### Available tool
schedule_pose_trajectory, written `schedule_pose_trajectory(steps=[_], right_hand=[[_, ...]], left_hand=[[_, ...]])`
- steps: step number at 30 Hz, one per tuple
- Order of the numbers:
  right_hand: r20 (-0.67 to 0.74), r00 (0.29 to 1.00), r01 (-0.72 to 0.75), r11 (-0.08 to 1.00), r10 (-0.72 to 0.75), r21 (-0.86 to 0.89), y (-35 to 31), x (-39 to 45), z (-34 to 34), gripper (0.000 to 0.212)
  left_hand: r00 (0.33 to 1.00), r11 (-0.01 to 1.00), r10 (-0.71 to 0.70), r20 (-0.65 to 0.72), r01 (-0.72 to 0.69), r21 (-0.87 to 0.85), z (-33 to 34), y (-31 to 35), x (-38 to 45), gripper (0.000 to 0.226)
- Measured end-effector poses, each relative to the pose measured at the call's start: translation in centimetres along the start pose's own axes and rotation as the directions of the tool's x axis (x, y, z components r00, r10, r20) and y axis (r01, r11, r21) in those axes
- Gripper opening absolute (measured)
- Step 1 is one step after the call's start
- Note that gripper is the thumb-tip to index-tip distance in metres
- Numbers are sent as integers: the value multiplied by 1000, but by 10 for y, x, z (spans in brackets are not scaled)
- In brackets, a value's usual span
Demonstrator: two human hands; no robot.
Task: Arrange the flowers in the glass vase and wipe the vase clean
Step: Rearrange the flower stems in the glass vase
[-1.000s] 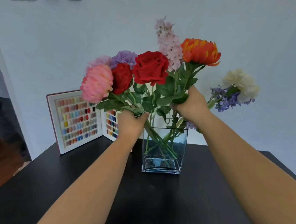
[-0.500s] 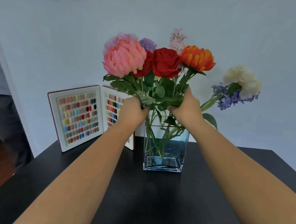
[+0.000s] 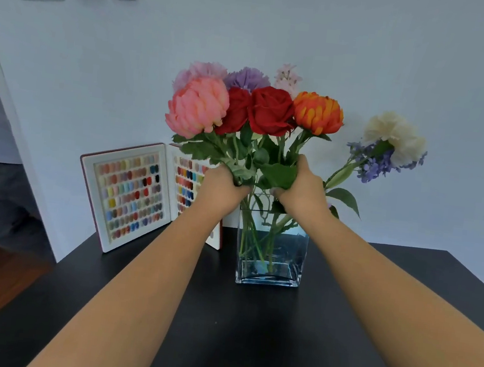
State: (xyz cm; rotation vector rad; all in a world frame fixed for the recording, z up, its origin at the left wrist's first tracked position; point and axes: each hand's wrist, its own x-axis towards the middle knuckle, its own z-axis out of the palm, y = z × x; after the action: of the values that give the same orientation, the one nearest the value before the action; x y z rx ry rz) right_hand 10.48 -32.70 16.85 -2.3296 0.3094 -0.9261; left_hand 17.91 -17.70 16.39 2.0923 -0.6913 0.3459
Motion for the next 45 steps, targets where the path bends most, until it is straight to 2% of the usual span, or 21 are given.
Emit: schedule_pose_trajectory(steps=[2,4,7,11,13,15,17,19,21,23,28,31,34,38,45], right_hand=[[16,1000,7,1000,-7,-30,1,-6,9,52],[29,999,30,999,-29,-31,2,-10,14,50],[67,998,9,999,-11,37,2,-11,12,50],[124,988,-120,968,94,220,-3,-11,-2,63],[156,979,-179,926,134,333,-5,-11,-10,70],[216,967,-212,890,133,403,-8,-8,-18,76],[269,955,-232,872,121,431,-10,-2,-25,73],[277,953,-242,848,118,471,-11,5,-32,53],[225,966,-220,849,123,480,-11,11,-37,34],[178,978,-175,879,105,443,-10,16,-38,29],[267,961,-163,919,66,359,-16,22,-37,36],[345,938,-175,914,42,365,-19,22,-39,33],[386,922,-151,915,-6,375,-19,22,-40,43],[353,935,-89,944,-31,318,-16,20,-37,68],[237,970,-17,955,-57,297,-14,17,-20,77]], left_hand=[[998,993,-61,28,63,-100,2,-3,-6,27],[988,968,-139,66,150,-201,5,-7,-12,16],[980,928,-192,41,195,-317,9,-9,-19,16],[958,789,-280,-64,192,-584,18,-2,-29,42],[961,777,-255,-108,138,-614,24,2,-35,58],[971,802,-204,-128,91,-591,30,7,-42,68],[975,864,-182,-125,98,-493,37,10,-46,82],[974,938,-194,-114,150,-313,43,11,-48,95],[974,969,-189,-128,164,-185,48,12,-52,102],[973,980,-178,-149,161,-119,52,13,-53,109],[950,978,-207,-232,193,-83,60,16,-53,121],[933,973,-228,-279,206,-106,63,15,-50,121],[915,971,-238,-325,213,-111,64,13,-44,118],[903,972,-231,-363,203,-116,62,7,-34,114],[899,971,-237,-368,211,-110,62,4,-28,114]])
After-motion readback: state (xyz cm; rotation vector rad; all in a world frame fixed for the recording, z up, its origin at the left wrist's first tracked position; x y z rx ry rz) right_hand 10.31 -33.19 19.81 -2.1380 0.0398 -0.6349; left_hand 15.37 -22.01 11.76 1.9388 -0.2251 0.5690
